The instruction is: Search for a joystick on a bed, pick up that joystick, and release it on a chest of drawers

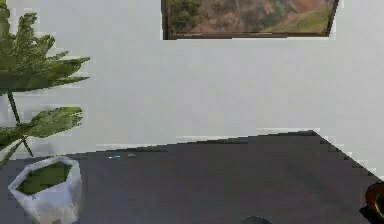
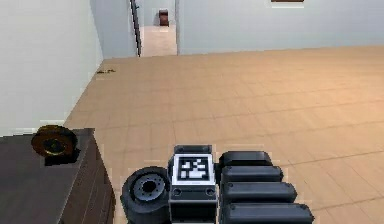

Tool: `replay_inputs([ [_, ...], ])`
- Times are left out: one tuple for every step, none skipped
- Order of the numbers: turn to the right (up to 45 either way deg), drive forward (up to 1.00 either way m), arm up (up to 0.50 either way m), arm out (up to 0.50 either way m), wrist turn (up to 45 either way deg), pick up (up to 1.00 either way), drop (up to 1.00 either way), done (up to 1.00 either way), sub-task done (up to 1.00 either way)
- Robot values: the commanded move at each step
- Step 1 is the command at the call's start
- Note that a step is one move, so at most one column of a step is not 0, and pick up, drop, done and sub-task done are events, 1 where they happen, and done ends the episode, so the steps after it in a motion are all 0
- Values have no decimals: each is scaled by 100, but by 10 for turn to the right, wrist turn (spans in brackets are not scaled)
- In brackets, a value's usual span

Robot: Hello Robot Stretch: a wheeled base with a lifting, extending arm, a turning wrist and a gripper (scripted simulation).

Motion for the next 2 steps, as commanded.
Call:
replay_inputs([
  [420, 0, 0, 0, 0, 0, 0, 0, 0],
  [0, 10, 0, 0, 0, 0, 0, 0, 0],
])
